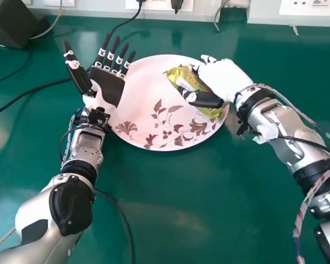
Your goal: Pick up biscuit and place it in the plate
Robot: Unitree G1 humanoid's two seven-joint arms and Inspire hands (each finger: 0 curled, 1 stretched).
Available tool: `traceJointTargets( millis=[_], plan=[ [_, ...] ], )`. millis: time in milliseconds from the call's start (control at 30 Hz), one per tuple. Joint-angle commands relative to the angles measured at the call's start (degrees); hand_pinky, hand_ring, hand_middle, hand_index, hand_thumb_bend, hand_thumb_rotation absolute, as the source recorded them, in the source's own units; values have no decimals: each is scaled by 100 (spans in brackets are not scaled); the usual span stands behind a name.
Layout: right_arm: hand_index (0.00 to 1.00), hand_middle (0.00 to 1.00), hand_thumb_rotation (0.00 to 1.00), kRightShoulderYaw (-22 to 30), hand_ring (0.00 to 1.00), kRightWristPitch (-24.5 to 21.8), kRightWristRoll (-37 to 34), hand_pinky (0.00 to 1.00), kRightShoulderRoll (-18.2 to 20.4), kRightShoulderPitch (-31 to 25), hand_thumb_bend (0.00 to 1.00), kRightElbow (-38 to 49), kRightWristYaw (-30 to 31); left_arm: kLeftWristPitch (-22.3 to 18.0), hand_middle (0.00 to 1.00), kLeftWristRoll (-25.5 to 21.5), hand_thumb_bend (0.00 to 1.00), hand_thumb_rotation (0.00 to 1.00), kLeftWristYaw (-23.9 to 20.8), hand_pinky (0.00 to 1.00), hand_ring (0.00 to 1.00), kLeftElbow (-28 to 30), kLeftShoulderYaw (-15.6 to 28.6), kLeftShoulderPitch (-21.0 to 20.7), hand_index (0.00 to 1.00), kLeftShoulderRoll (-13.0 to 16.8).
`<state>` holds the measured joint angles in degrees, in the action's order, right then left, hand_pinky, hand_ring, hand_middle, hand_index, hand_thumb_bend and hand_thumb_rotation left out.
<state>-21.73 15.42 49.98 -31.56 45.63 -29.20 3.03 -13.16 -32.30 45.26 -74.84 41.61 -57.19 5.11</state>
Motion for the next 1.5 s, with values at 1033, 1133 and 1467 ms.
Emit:
traceJointTargets(
  millis=[1033,1133,1467],
  plan=[
    [48,44,0,-975,4,-71,315,0,231,319,50,-1432,-658,147,87,-10,97,19,-8,81,83,-86,-41,173,93,-54],
    [49,42,0,-1007,6,-77,311,0,253,353,50,-1506,-686,190,87,4,96,20,-2,81,82,-84,-53,173,93,-45],
    [50,44,0,-1057,7,-39,241,0,307,417,51,-1692,-792,95,87,-10,94,27,88,82,82,-70,-33,189,93,-75]
  ],
)
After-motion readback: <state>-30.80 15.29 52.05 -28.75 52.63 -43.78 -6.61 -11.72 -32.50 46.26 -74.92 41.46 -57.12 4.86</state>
